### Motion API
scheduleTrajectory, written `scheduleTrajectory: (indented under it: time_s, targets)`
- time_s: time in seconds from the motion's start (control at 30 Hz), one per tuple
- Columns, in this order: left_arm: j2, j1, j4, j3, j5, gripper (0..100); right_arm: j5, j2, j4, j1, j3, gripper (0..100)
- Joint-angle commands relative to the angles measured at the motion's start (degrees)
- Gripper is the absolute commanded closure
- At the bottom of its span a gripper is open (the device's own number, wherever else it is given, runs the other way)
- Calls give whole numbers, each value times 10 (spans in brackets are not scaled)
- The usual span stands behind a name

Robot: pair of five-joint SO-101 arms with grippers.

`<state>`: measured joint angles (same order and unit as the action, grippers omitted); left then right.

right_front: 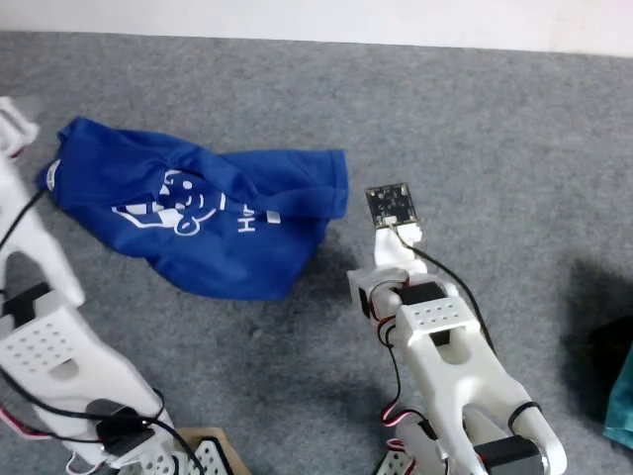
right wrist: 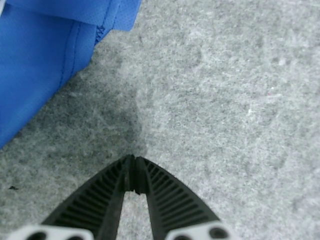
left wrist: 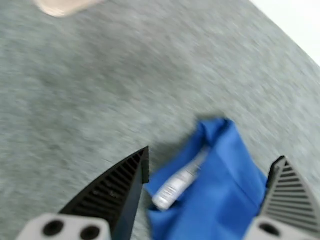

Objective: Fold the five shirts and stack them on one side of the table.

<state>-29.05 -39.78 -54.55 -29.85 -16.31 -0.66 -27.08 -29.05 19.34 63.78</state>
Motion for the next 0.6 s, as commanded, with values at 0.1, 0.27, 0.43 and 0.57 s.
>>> scheduleTrajectory:
  time_s: [0.1,0.27,0.43,0.57]
  targets:
    - [9,-18,-54,-19,-8,627,-3,-3,10,-3,-3,991]
    - [15,22,-200,-30,-5,628,-3,-3,10,-3,-3,991]
    - [17,43,-272,-15,-5,673,-2,-3,10,-3,-3,991]
    - [28,47,-272,5,-4,773,-4,-3,10,-3,-3,991]
